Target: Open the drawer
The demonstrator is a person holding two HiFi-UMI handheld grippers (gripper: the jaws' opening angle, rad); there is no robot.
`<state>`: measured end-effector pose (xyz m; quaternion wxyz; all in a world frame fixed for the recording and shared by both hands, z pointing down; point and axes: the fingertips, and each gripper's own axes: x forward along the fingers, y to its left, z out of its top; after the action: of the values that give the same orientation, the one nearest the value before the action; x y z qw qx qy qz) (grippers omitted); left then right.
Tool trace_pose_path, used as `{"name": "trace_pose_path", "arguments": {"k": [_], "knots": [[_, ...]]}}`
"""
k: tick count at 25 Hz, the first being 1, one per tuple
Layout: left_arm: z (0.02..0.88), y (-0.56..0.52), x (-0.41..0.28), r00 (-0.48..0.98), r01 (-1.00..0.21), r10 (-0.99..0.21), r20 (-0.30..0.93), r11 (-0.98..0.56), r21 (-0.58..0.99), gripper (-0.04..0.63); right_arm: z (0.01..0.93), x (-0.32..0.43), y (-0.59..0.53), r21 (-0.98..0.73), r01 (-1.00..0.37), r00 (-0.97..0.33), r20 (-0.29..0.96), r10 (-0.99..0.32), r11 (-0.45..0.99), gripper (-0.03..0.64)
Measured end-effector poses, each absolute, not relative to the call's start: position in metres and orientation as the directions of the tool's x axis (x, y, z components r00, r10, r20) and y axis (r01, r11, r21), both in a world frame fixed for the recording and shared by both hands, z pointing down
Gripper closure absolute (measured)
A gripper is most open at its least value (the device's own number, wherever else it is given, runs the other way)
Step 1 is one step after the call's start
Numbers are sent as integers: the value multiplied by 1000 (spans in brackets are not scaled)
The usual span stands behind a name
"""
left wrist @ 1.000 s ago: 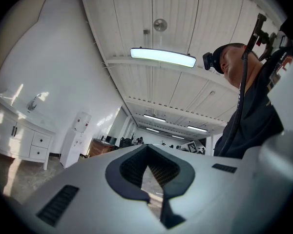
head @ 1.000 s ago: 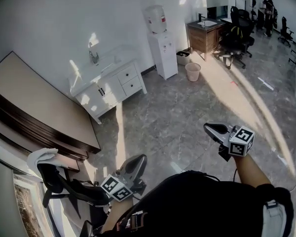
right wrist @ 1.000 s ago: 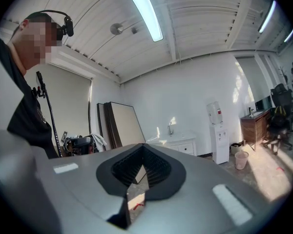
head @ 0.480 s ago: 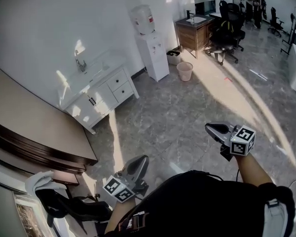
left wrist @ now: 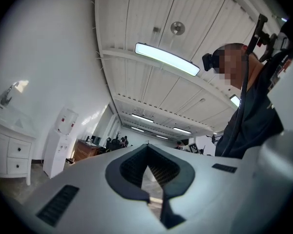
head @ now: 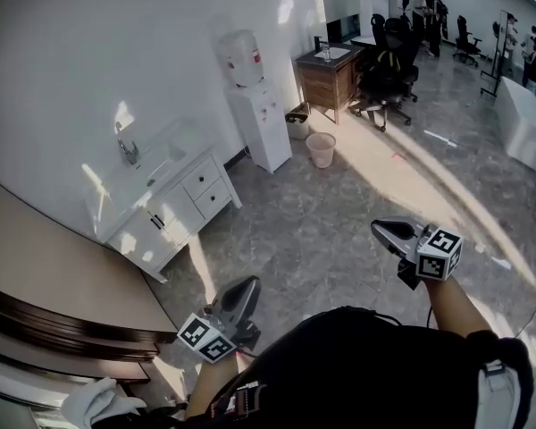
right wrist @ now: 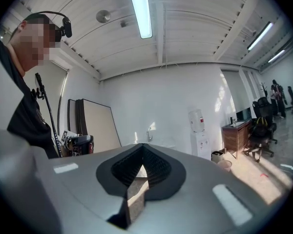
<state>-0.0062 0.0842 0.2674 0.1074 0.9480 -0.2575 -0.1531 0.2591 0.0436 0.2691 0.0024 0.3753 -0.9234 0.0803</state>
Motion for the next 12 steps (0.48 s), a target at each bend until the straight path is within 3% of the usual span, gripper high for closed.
{"name": "trace_pose_path", "arguments": {"k": [5, 12], "knots": [[278, 41, -71, 804, -474, -546, -235, -828, 300, 595, 275, 186, 2, -135, -664, -748, 81, -659, 736, 615], [304, 12, -155, 707, -585, -670, -226, -734, 345, 595, 289, 117, -55, -122, -598, -801, 131, -585, 792, 615]]}}
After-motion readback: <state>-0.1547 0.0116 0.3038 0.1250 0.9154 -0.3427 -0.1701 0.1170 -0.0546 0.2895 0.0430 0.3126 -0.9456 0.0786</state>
